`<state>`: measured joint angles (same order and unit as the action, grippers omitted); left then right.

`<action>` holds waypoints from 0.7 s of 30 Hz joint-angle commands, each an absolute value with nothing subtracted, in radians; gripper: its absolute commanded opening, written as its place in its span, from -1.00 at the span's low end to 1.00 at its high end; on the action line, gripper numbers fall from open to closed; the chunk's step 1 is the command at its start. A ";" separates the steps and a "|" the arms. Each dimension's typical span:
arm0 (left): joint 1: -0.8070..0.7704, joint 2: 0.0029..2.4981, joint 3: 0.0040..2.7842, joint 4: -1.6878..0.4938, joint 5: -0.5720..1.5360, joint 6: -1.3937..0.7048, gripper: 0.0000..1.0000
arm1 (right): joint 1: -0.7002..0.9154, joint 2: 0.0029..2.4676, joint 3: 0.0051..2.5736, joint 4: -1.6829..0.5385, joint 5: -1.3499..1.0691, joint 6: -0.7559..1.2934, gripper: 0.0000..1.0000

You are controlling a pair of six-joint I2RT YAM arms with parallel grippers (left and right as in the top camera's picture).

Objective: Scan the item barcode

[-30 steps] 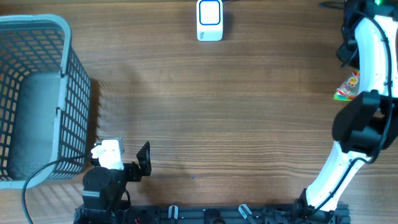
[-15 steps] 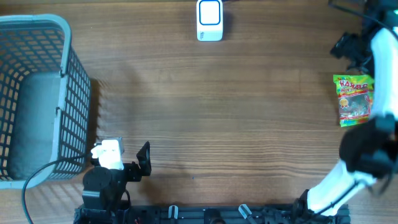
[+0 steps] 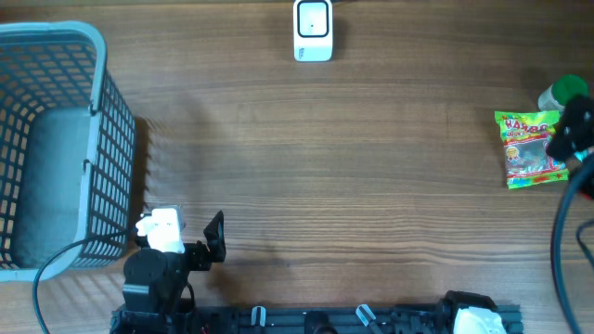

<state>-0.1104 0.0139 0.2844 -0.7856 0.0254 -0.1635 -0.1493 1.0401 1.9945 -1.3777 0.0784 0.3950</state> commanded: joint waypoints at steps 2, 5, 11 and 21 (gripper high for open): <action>-0.116 0.006 0.280 -0.783 0.033 -0.169 1.00 | -0.147 0.987 1.991 -1.380 0.076 0.395 0.99; -0.116 0.006 0.280 -0.783 0.033 -0.169 1.00 | -0.147 0.923 1.917 -1.310 0.046 0.395 0.99; -0.116 0.006 0.280 -0.783 0.033 -0.169 1.00 | -0.144 0.649 1.473 -0.901 -0.050 0.374 0.99; -0.116 0.006 0.280 -0.783 0.033 -0.169 1.00 | -0.070 0.084 0.575 -0.140 -0.113 0.450 0.99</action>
